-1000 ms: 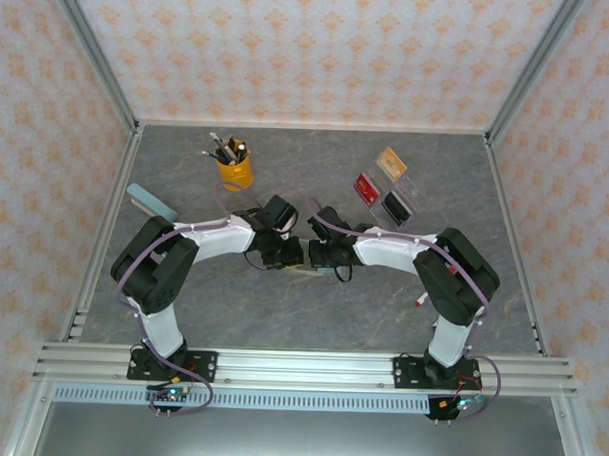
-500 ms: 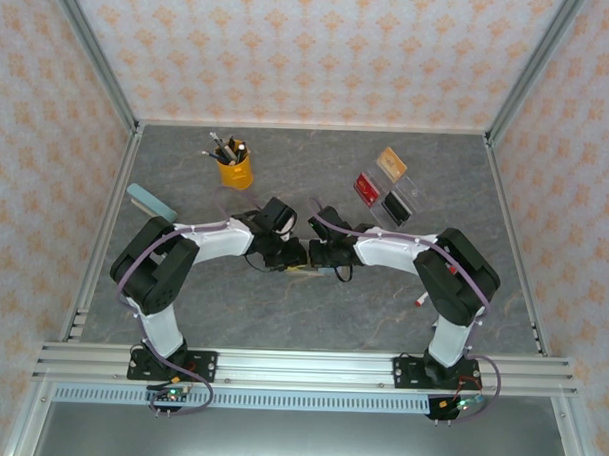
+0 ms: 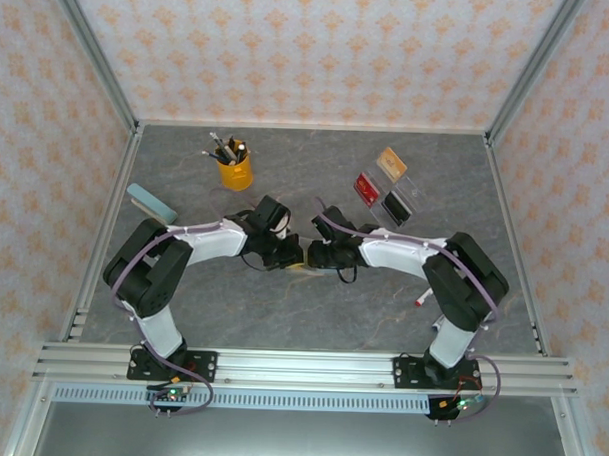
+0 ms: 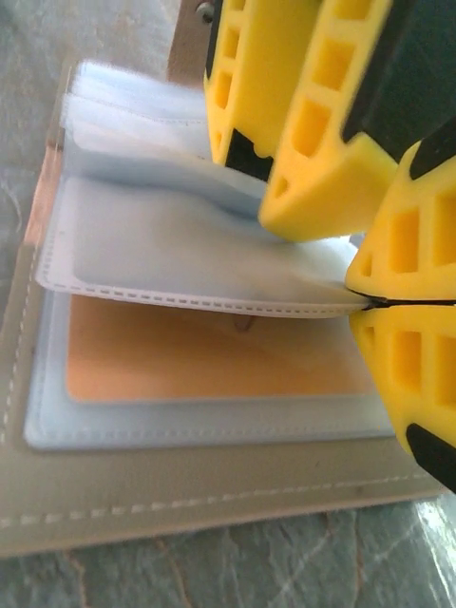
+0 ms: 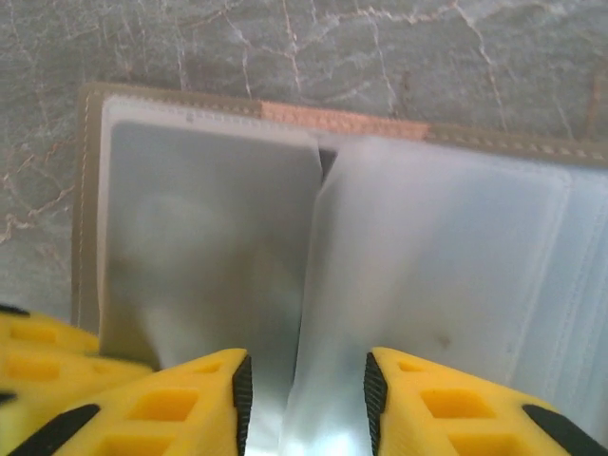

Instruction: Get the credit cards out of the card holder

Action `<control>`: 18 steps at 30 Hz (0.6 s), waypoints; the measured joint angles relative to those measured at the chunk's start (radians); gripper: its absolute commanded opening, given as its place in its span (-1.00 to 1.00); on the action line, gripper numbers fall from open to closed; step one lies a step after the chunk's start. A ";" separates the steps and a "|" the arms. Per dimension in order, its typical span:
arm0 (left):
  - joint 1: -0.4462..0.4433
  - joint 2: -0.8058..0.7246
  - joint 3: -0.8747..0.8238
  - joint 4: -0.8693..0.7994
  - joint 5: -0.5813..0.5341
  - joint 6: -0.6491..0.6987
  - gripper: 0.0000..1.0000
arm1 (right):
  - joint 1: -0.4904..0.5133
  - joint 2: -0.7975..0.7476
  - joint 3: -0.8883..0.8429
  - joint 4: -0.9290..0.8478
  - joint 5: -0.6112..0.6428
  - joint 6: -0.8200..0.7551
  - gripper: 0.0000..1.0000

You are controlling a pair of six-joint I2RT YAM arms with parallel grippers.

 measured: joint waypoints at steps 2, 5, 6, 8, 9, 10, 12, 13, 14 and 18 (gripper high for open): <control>0.008 -0.011 -0.001 -0.017 -0.013 0.015 -0.91 | 0.000 -0.043 -0.006 -0.018 0.000 0.000 -0.03; 0.023 -0.029 -0.003 -0.051 -0.037 0.035 -0.90 | 0.000 -0.113 -0.010 -0.029 0.011 -0.002 0.04; 0.026 -0.037 -0.003 -0.064 -0.048 0.043 -0.87 | 0.000 -0.137 -0.011 -0.031 0.018 -0.002 0.07; 0.032 -0.058 -0.003 -0.091 -0.063 0.058 -0.82 | 0.000 -0.179 -0.019 -0.031 0.038 -0.002 0.10; 0.034 -0.072 -0.003 -0.103 -0.071 0.066 -0.77 | 0.000 -0.198 -0.027 -0.031 0.053 0.002 0.13; 0.037 -0.082 -0.003 -0.113 -0.077 0.072 -0.71 | 0.000 -0.212 -0.035 -0.031 0.064 0.003 0.14; 0.037 -0.102 -0.003 -0.129 -0.079 0.084 -0.54 | 0.000 -0.239 -0.056 -0.032 0.091 0.006 0.16; 0.037 -0.106 -0.003 -0.130 -0.077 0.087 -0.49 | 0.000 -0.249 -0.065 -0.033 0.106 0.010 0.16; 0.037 -0.107 -0.004 -0.128 -0.074 0.089 -0.43 | 0.000 -0.257 -0.072 -0.034 0.117 0.013 0.17; 0.036 -0.101 -0.012 -0.087 -0.030 0.071 -0.23 | 0.000 -0.274 -0.079 -0.038 0.147 0.021 0.18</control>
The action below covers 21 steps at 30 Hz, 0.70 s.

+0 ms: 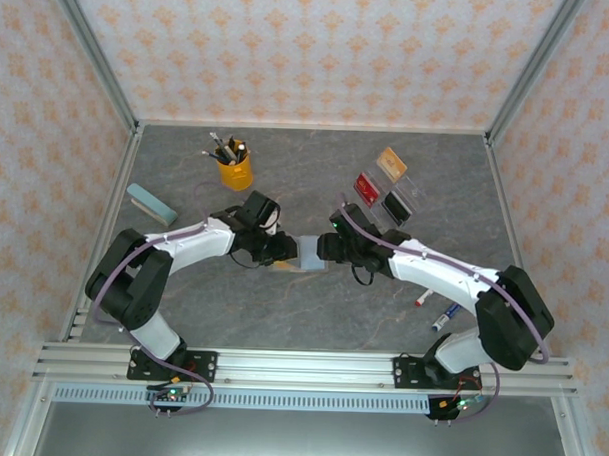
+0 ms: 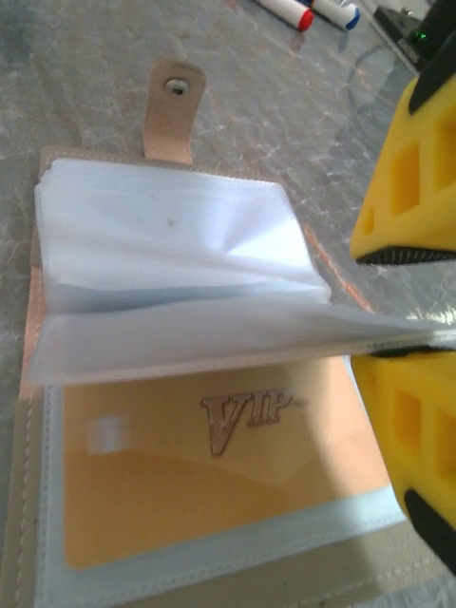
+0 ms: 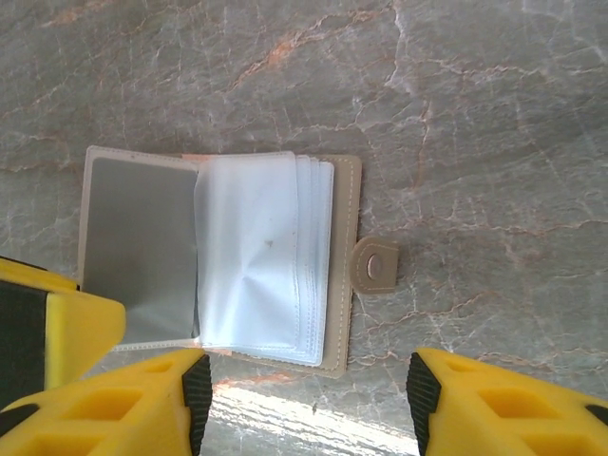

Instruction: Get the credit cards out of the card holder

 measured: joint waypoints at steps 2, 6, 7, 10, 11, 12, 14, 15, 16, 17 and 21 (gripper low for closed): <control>-0.005 0.018 0.000 0.040 0.018 -0.015 -0.16 | 0.000 -0.005 0.000 -0.002 0.008 0.003 0.18; -0.034 0.066 0.007 0.087 0.037 -0.036 0.00 | 0.000 -0.016 -0.001 -0.003 0.020 0.008 0.18; -0.042 0.077 0.015 0.092 0.039 -0.040 0.04 | 0.000 -0.022 -0.004 -0.005 0.025 0.011 0.18; -0.063 0.107 0.049 0.109 0.040 -0.058 0.15 | 0.000 -0.047 -0.013 -0.011 0.043 0.019 0.19; -0.067 0.116 0.058 0.117 0.040 -0.064 0.19 | 0.000 -0.055 -0.016 -0.012 0.048 0.022 0.19; -0.072 0.127 0.068 0.133 0.042 -0.072 0.22 | 0.000 -0.064 -0.019 -0.014 0.052 0.024 0.19; -0.074 0.142 0.076 0.156 0.046 -0.086 0.26 | 0.000 -0.077 -0.022 -0.016 0.060 0.027 0.20; -0.075 0.150 0.077 0.167 0.049 -0.094 0.28 | 0.000 -0.080 -0.023 -0.016 0.062 0.030 0.20; -0.075 0.157 0.078 0.177 0.050 -0.102 0.30 | 0.000 -0.081 -0.023 -0.016 0.064 0.031 0.20; -0.075 0.161 0.079 0.180 0.050 -0.108 0.30 | 0.000 -0.081 -0.023 -0.016 0.064 0.034 0.20; -0.075 0.165 0.082 0.183 0.049 -0.109 0.31 | 0.000 -0.081 -0.027 -0.016 0.066 0.037 0.18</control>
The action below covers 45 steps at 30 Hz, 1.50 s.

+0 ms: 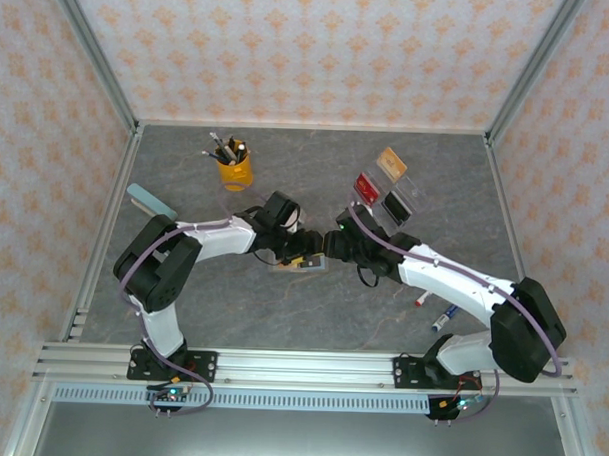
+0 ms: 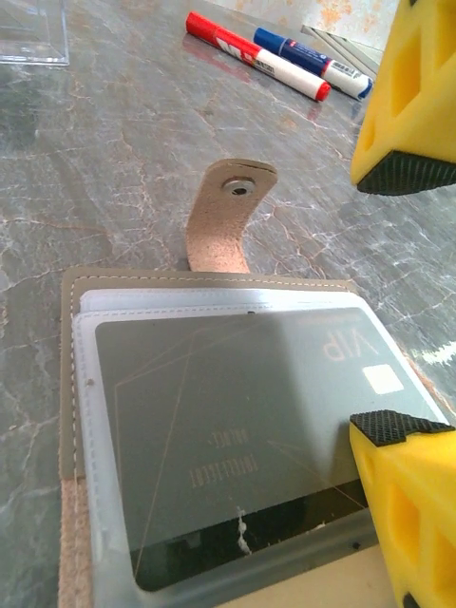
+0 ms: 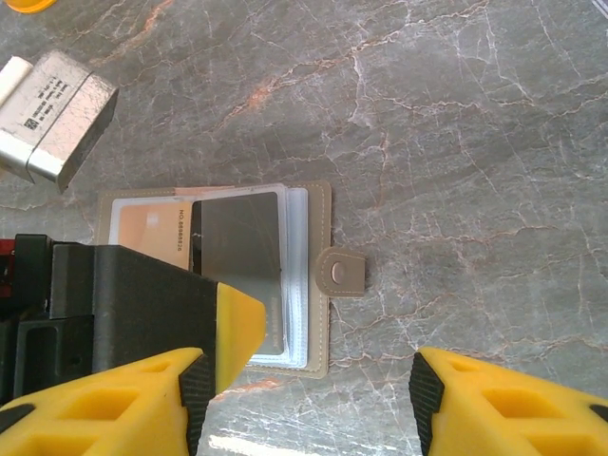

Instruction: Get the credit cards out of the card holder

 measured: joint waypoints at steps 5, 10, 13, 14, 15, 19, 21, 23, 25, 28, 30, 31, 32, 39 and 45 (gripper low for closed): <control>0.003 -0.026 -0.003 -0.008 -0.019 0.000 0.31 | 0.000 0.014 0.000 0.003 -0.029 0.006 0.05; 0.041 -0.161 -0.060 -0.008 -0.053 -0.017 0.31 | 0.000 0.078 0.000 0.019 -0.097 0.006 -0.18; 0.084 -0.224 -0.105 -0.006 -0.081 -0.030 0.30 | 0.000 0.127 0.005 0.031 -0.139 0.008 -0.29; 0.097 -0.235 -0.121 -0.006 -0.091 -0.034 0.28 | 0.000 0.146 0.010 0.032 -0.151 0.008 -0.31; 0.105 -0.241 -0.135 -0.006 -0.098 -0.039 0.27 | 0.000 0.163 0.017 0.032 -0.163 0.008 -0.32; 0.109 -0.239 -0.177 -0.006 -0.103 -0.058 0.12 | 0.002 0.247 0.063 0.035 -0.190 0.008 -0.39; 0.108 -0.233 -0.186 0.007 -0.097 -0.073 0.00 | 0.007 0.293 0.095 0.038 -0.195 0.008 -0.41; 0.108 -0.224 -0.187 0.026 -0.093 -0.082 -0.11 | 0.010 0.324 0.117 0.038 -0.195 0.011 -0.44; 0.108 -0.211 -0.187 0.047 -0.087 -0.093 -0.19 | 0.012 0.344 0.131 0.037 -0.185 0.013 -0.46; 0.107 -0.187 -0.187 0.069 -0.072 -0.103 -0.26 | 0.013 0.360 0.145 0.031 -0.166 0.016 -0.48; 0.106 -0.171 -0.185 0.076 -0.066 -0.105 -0.29 | 0.013 0.372 0.155 0.030 -0.157 0.016 -0.48; 0.105 -0.165 -0.185 0.077 -0.066 -0.105 -0.30 | 0.013 0.378 0.158 0.030 -0.156 0.016 -0.48; 0.103 -0.157 -0.184 0.079 -0.064 -0.105 -0.32 | 0.013 0.386 0.161 0.031 -0.153 0.016 -0.49; 0.094 -0.113 -0.178 0.090 -0.048 -0.105 -0.41 | 0.013 0.416 0.161 0.030 -0.153 0.019 -0.54; 0.094 -0.096 -0.173 0.105 -0.039 -0.105 -0.44 | 0.013 0.426 0.162 0.031 -0.154 0.019 -0.57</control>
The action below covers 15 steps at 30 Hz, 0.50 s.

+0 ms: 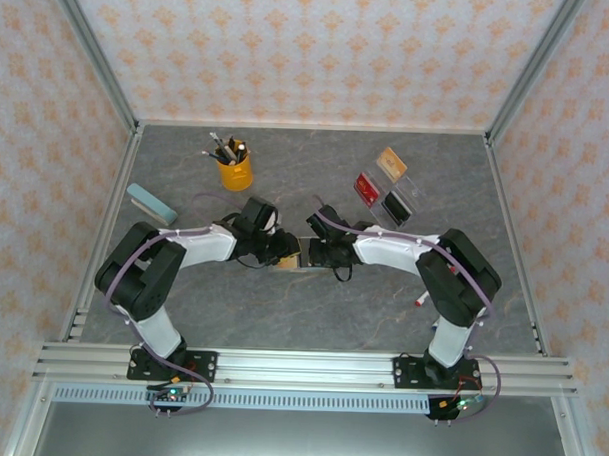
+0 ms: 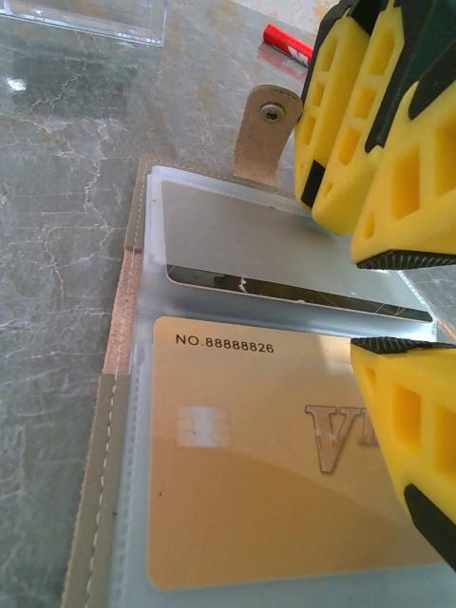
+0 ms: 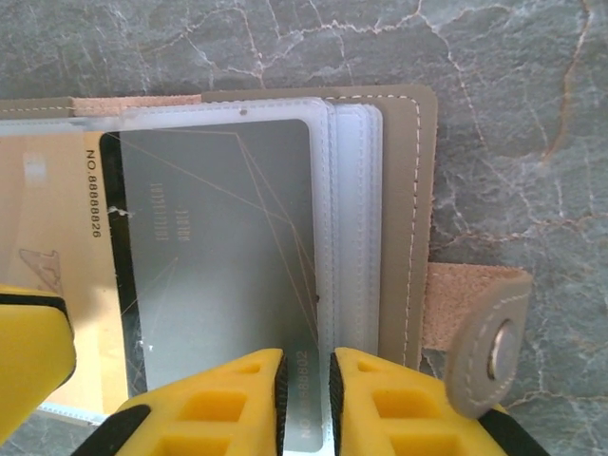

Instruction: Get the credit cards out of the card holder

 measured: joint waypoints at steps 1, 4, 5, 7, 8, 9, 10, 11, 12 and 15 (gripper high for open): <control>0.000 0.006 0.004 0.003 0.003 0.000 -0.44 | 0.000 0.001 0.001 0.000 0.000 0.000 -0.58; 0.000 0.022 0.010 0.015 0.009 0.000 -0.45 | 0.000 0.003 0.002 0.000 0.000 0.000 -0.58; 0.000 0.027 0.011 0.018 0.016 0.000 -0.46 | 0.000 0.003 0.002 0.000 0.000 0.000 -0.58; 0.000 0.035 0.013 0.020 0.024 0.000 -0.47 | 0.000 0.005 0.004 0.000 0.000 0.000 -0.59; 0.000 0.040 0.015 0.021 0.027 0.001 -0.48 | 0.000 0.007 0.006 0.000 0.000 0.000 -0.59; 0.000 0.044 0.017 0.021 0.029 0.001 -0.49 | 0.000 0.009 0.008 0.000 0.000 0.000 -0.59; 0.000 0.048 0.020 0.021 0.030 0.002 -0.49 | 0.000 0.011 0.010 0.000 0.000 0.000 -0.60; 0.000 0.051 0.023 0.022 0.033 0.003 -0.49 | 0.000 0.012 0.011 0.000 0.000 0.000 -0.61; 0.000 0.052 0.024 0.023 0.034 0.004 -0.50 | 0.000 0.013 0.012 0.000 0.000 0.000 -0.61; 0.000 0.056 0.029 0.022 0.044 0.006 -0.50 | 0.000 0.014 0.013 0.000 0.000 0.000 -0.63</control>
